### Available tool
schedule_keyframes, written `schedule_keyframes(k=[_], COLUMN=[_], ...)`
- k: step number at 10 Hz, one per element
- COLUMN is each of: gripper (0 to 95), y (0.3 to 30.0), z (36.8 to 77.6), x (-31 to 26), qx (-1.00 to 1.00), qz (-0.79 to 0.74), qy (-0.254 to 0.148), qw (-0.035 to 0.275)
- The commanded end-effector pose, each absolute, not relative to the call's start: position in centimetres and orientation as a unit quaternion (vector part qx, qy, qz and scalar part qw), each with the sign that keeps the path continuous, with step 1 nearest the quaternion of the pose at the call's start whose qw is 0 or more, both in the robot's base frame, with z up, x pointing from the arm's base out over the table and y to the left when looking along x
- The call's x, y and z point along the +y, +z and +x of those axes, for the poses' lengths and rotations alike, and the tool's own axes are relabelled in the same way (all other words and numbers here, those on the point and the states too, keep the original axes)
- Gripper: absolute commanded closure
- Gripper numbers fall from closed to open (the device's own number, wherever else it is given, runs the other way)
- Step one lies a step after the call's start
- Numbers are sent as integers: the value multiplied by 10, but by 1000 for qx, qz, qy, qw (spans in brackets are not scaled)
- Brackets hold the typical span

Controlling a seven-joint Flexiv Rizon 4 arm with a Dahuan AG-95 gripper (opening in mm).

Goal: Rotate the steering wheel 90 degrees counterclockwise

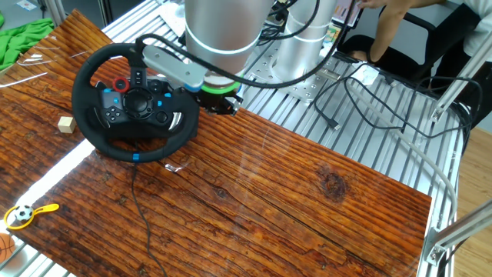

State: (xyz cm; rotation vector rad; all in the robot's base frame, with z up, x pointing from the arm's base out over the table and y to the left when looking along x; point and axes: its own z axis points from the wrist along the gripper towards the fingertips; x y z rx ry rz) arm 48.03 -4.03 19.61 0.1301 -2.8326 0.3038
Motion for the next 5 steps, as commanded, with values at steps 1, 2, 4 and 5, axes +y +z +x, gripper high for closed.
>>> schedule_keyframes(k=[1, 2, 4, 5], gripper=[950, 950, 950, 950], y=[196, 196, 198, 197], z=[486, 487, 491, 495], x=[-48, -50, -53, -59], qx=[-983, -983, -984, -984], qz=[44, 41, 31, 28], qy=[105, 105, 105, 100], qw=[146, 145, 143, 148])
